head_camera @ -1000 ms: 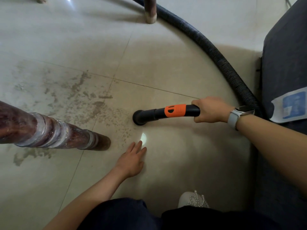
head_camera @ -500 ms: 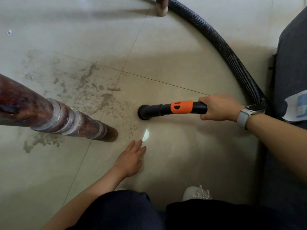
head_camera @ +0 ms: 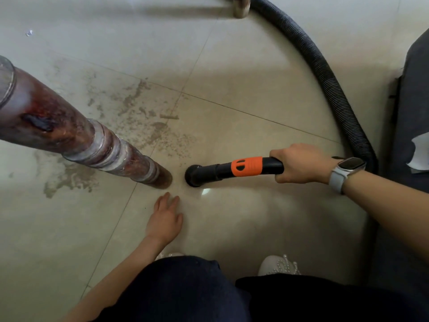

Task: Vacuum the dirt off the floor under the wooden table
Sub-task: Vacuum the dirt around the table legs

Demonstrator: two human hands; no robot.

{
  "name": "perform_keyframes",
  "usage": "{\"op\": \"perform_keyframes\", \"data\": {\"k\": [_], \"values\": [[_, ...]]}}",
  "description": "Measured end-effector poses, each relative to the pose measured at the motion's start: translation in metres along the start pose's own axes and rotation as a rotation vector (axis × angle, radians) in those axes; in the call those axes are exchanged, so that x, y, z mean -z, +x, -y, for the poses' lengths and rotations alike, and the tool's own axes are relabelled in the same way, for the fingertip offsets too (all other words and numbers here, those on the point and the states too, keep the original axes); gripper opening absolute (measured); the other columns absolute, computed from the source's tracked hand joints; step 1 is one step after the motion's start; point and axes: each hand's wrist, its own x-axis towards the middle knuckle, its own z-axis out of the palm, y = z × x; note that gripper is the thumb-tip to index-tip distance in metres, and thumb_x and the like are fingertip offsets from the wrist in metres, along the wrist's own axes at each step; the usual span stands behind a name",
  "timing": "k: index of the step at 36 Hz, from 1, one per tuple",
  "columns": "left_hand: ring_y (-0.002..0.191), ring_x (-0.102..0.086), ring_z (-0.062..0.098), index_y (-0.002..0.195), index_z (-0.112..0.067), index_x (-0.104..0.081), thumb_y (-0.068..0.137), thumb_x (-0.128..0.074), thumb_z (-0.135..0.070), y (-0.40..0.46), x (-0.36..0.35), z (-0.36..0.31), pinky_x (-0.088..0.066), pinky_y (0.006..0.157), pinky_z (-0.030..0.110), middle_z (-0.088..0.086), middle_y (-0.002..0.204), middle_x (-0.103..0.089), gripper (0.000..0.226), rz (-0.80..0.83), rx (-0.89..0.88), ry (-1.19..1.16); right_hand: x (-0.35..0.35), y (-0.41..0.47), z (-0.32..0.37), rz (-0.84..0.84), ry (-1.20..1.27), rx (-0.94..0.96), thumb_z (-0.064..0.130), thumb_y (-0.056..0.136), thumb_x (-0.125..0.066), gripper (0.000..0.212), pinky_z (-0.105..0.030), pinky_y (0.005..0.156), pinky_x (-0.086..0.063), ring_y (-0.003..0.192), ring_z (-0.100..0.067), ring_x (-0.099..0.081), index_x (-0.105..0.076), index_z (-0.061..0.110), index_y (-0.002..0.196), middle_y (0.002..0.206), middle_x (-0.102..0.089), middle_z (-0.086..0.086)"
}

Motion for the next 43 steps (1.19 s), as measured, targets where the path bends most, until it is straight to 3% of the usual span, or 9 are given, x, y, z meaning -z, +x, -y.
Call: {"op": "perform_keyframes", "data": {"k": [8,15,22,43], "values": [[0.146,-0.005,0.029,0.151,-0.013,-0.018,0.097,-0.045,-0.030,0.001,-0.001,-0.001,-0.018,0.117,0.036,0.011,0.158,-0.007,0.063,-0.012,0.071,-0.025,-0.008,0.002,0.015,0.027,-0.031,0.063,0.031,0.082,-0.059,0.016,-0.025,0.049,-0.025,0.066,-0.018,-0.048,-0.045,0.028,0.087,0.066,-0.044,0.009],[0.146,-0.002,0.028,0.152,-0.014,-0.013,0.097,-0.043,-0.032,0.003,-0.003,-0.005,-0.023,0.116,0.040,0.008,0.159,-0.003,0.065,-0.004,0.067,0.015,0.003,0.012,-0.010,-0.129,0.023,-0.111,0.032,0.078,-0.061,0.017,-0.027,0.053,-0.032,0.066,-0.024,-0.050,-0.047,0.025,0.084,0.069,-0.052,0.003],[0.146,-0.005,0.027,0.151,-0.010,-0.011,0.094,-0.049,-0.033,0.010,-0.004,-0.016,-0.023,0.115,0.038,0.009,0.159,-0.004,0.073,-0.028,0.010,-0.006,0.005,0.025,-0.013,-0.166,0.100,-0.218,0.031,0.078,-0.063,0.017,-0.028,0.055,-0.036,0.064,-0.022,-0.052,-0.049,0.024,0.084,0.066,-0.052,0.004],[0.145,-0.009,0.027,0.150,-0.020,-0.019,0.083,-0.068,-0.038,0.005,-0.005,0.007,-0.029,0.112,0.042,0.005,0.159,-0.010,0.085,-0.055,0.083,0.025,0.003,-0.013,0.016,0.084,-0.042,0.109,0.030,0.079,-0.059,0.014,-0.025,0.048,-0.029,0.056,-0.011,-0.044,-0.047,0.027,0.086,0.064,-0.047,0.008]]}}
